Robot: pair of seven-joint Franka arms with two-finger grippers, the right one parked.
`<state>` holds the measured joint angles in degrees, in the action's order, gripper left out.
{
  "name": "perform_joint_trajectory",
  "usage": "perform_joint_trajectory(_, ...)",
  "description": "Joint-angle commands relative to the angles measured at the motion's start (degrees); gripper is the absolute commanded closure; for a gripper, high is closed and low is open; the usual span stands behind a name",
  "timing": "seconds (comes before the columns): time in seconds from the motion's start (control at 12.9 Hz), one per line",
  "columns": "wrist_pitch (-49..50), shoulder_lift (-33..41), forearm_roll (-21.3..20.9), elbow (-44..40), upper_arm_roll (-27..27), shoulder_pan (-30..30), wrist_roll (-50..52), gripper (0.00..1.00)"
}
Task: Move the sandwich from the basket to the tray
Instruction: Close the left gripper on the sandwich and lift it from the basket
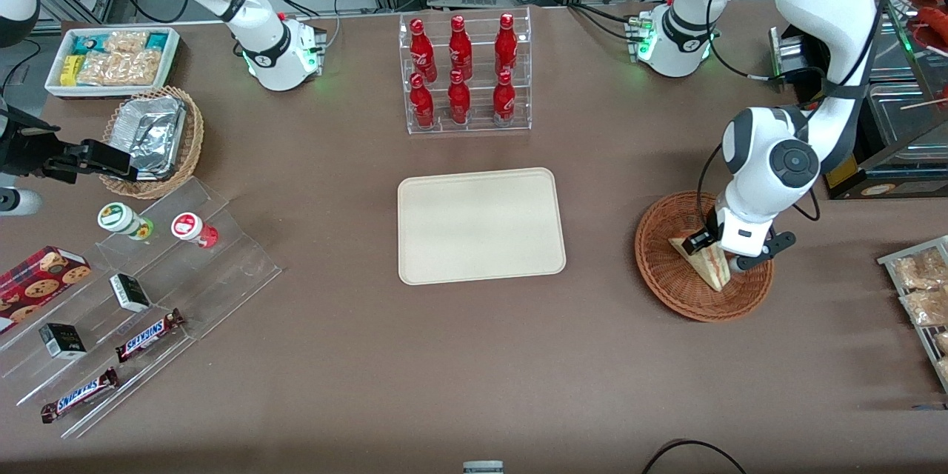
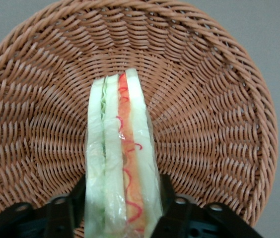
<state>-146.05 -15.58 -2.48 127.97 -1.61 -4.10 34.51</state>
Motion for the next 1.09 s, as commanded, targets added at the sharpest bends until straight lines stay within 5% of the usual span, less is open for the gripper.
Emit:
perform_joint_trajectory(0.0,0.0,0.4,-0.1,-1.3,0.0,0.1,0.7,1.00)
perform_joint_trajectory(0.31,8.9,4.0,-0.9,-4.8,-0.1,-2.0,0.2,1.00)
perform_joint_trajectory(0.7,33.1,0.7,-0.6,-26.4,-0.2,-11.5,1.2,1.00)
perform_joint_trajectory(1.01,35.4,-5.7,0.5,-37.1,-0.4,-20.1,7.4,1.00)
